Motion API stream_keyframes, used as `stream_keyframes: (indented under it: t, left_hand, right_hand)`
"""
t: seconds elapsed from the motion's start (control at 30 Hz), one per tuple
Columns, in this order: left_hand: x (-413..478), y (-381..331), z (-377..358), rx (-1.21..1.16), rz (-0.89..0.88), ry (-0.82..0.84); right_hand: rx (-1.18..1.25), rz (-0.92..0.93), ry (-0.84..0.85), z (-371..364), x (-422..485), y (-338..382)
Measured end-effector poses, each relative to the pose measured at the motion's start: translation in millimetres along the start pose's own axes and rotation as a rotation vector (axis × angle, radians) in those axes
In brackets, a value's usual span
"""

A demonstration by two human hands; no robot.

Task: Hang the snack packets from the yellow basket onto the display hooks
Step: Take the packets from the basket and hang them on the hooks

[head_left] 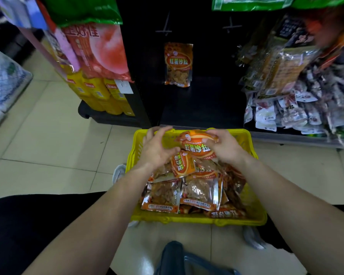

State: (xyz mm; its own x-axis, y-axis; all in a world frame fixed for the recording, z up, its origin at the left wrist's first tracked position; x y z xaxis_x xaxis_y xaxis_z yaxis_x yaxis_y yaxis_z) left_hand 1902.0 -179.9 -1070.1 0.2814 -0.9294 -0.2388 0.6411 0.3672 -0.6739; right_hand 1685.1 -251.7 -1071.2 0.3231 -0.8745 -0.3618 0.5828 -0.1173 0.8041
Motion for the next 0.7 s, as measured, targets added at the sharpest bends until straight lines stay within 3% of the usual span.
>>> stream_keyframes:
  t: [0.13, 0.23, 0.33, 0.43, 0.5, 0.57, 0.7]
  left_hand:
    - [2.1, -2.1, -6.1, -0.303, 0.044, 0.011]
    - [11.4, 8.7, -10.6, -0.377, 0.082, -0.002]
    - [16.5, 22.8, -9.5, -0.334, 0.099, -0.032]
    - [22.9, 44.3, -10.2, -0.231, 0.168, -0.069]
    - [26.5, 56.2, -13.4, -0.196, 0.227, -0.076]
    - [29.0, 65.4, -19.0, -0.209, 0.271, -0.084]
    - [28.5, 66.2, -29.0, -0.259, 0.344, -0.046]
  right_hand:
    - [0.251, -0.090, 0.063, 11.0, 0.3, -13.6]
    - [0.306, -0.118, -0.031, 7.6, 8.3, -32.7]
    - [-0.068, -0.188, -0.080, 0.8, 15.2, -63.6]
    - [-0.536, -0.188, 0.199, -22.5, 10.4, -96.7]
    - [-0.704, -0.193, 0.325, -39.2, 3.8, -115.8]
    - [-0.737, -0.203, 0.270, -45.6, 4.3, -125.8]
    - [-0.581, -0.256, 0.124, -49.0, 17.4, -123.4]
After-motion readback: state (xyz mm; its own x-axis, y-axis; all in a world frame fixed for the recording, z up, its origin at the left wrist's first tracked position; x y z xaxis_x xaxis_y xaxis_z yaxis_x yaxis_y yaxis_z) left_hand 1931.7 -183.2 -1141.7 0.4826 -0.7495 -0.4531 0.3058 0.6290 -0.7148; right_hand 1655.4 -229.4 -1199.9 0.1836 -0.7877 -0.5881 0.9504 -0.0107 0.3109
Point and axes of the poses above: each hand's wrist, its own x-axis towards the middle knuckle, its own z-axis out of the back of the hand, y = z × x, the point moved 6 cm from there along x, towards the middle knuckle, and after that the axes turned 1 degree about x, right-handed, at the moved point
